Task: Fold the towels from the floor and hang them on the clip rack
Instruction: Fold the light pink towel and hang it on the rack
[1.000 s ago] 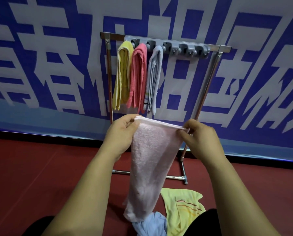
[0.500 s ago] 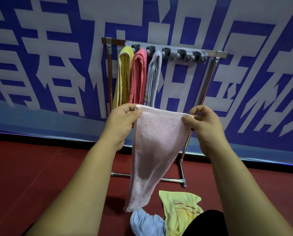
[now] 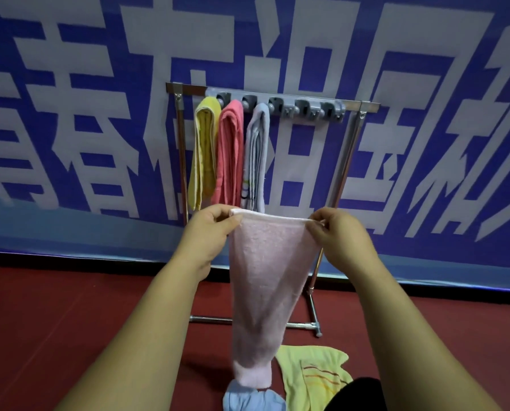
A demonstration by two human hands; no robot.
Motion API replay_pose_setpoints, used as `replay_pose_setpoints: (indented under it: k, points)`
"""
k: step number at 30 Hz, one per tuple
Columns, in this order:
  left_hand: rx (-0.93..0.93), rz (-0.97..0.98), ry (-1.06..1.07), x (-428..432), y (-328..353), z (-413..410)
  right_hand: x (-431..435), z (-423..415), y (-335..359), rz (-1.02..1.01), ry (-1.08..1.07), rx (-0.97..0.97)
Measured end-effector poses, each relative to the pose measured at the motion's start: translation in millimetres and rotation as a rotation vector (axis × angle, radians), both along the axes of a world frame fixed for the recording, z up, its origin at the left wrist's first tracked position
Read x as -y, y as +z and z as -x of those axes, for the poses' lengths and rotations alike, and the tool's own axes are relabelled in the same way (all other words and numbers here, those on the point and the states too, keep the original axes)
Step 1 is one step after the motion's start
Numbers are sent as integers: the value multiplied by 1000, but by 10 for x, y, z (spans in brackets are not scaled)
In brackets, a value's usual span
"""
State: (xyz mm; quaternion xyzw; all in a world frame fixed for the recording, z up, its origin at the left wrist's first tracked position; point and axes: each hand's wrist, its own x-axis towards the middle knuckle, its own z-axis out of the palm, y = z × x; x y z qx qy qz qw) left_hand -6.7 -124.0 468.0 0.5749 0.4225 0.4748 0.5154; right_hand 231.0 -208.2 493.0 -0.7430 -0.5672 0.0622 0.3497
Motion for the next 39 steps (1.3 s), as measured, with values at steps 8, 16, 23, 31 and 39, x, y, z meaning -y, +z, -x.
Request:
replay_pose_setpoints:
  k: [8,16,23,31,39]
  points:
    - [-23,54,69,21,-156,-108,-14,89,-97,-35,-46,-384]
    - [-94,-18,-16,232,-286,-343,-31,369,-179,-45,8,-534]
    - [-77,-10,-95,309,-372,-440,-40,476,-236,-37,77,-543]
    - [-86,9,-70,318,-416,-472,-15,502,-245,-60,72,-603]
    - [-72,1,-132,332,-350,-494,15,509,-198,-61,92,-624]
